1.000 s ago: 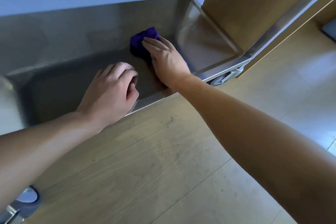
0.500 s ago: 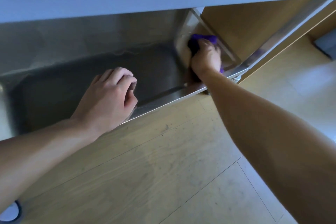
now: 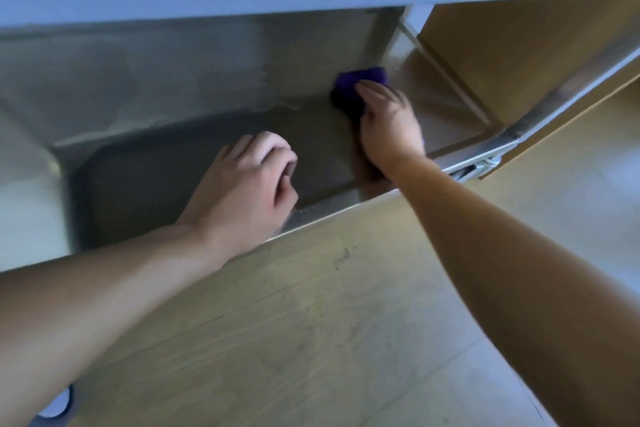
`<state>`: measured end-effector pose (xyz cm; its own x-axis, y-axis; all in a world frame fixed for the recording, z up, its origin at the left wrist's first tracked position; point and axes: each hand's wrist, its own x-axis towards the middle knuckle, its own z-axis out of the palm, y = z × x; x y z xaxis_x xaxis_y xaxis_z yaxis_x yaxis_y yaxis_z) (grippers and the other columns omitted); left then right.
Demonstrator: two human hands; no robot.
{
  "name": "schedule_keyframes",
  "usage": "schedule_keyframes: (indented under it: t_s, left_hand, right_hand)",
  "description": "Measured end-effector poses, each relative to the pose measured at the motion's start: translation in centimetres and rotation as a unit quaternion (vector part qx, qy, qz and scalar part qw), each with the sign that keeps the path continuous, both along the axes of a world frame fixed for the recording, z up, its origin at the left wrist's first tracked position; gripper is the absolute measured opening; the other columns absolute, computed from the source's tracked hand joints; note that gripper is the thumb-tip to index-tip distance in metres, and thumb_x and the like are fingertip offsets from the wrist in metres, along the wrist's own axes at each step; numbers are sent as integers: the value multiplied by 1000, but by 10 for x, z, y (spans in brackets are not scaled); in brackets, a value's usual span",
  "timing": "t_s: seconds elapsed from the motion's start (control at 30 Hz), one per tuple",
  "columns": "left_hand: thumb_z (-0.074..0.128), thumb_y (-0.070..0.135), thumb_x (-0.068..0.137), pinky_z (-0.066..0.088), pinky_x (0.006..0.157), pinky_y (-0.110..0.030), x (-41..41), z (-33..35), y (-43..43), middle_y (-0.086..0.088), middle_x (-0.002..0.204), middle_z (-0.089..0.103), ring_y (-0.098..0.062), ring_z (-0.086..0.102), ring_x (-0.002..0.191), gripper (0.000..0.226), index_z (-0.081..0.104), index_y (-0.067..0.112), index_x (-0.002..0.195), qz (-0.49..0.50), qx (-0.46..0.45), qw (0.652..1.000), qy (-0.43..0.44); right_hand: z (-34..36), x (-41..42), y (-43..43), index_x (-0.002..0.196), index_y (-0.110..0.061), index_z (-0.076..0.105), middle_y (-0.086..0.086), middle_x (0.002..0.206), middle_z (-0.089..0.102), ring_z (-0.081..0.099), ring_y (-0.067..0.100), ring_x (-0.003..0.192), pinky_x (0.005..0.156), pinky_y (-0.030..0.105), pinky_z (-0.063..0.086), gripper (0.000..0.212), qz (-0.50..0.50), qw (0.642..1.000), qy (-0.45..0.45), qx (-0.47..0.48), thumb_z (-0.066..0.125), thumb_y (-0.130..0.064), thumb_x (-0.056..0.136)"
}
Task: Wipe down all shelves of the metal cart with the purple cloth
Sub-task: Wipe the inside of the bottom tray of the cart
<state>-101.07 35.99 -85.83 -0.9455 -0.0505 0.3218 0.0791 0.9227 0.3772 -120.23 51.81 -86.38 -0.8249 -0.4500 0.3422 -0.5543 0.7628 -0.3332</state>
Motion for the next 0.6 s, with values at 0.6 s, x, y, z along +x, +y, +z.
schedule_keyframes:
  t_s: [0.6]
  left_hand:
    - [46,21,88,44,85,-39,-5,-1,10,-1,107,56,-22,53,96,25,64,13,102,13,-5,1000,-15]
  right_hand:
    - [0,36,-82,127,-15,62,-2,135,58,43,23,131,111,31,33,44,187,982,-38,-16,42,-3,89]
